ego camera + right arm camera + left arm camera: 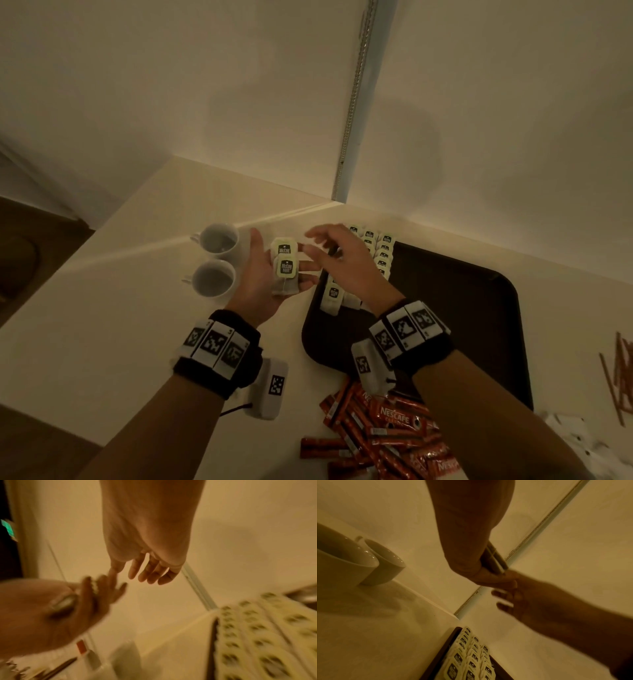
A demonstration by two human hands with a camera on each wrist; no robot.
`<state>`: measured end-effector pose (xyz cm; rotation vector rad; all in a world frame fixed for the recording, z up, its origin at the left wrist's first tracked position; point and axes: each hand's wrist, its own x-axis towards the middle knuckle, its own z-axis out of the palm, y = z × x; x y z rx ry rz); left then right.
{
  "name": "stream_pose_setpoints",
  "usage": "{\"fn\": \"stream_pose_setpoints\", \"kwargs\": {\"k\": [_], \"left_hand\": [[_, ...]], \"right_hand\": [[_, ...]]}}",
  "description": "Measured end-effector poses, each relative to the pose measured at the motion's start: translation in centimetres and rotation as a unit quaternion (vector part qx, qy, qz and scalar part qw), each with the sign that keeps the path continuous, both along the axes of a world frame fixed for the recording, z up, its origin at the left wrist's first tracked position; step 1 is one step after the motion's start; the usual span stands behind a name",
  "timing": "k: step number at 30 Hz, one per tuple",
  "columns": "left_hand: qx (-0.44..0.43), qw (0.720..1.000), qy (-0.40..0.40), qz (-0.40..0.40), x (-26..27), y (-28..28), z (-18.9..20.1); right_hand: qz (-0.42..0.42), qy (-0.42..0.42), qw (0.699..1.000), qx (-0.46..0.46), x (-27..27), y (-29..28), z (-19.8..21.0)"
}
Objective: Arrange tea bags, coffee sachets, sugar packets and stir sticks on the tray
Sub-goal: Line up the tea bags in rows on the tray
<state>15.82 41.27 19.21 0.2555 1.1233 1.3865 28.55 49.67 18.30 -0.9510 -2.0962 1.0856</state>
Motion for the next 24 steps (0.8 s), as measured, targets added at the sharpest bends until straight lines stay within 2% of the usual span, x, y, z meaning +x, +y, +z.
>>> {"fn": "stream_pose_setpoints", "kwargs": {"k": [2,4,9,15,18,20,22,24], "left_hand": [[0.017,1.000,-0.002,-0.011,0.7,0.1,0.4],[0.032,0.999,-0.007,-0.013,1.1,0.2,0.9],[0.043,0.997,-0.066,-0.014,0.7,0.2,2.0],[0.079,0.991,-0.104,-0.044,1.2,-0.2,2.4],[0.077,0.991,-0.104,-0.040,1.2,-0.2,2.2],[0.086,0.991,-0.088,-0.042,1.2,-0.3,2.2],[0.108,0.992,-0.033,-0.051,1.2,-0.5,2.3],[0.129,0.990,0.031,-0.039,1.3,-0.6,2.6]], "right_hand": [[0.059,-0.004,0.998,0.016,-0.7,-0.4,2.3],[0.080,-0.013,0.996,0.044,-0.8,-0.3,3.5],[0.089,-0.094,0.977,0.167,-0.3,-0.7,4.3],[0.065,-0.125,0.960,0.240,0.1,-1.2,5.0],[0.084,-0.128,0.964,0.219,0.1,-1.1,5.1],[0.092,-0.093,0.979,0.158,0.3,-1.1,5.9],[0.092,-0.044,0.991,0.082,0.7,-0.8,7.4],[0.080,-0.006,0.995,0.064,0.9,-0.4,9.1]]}}
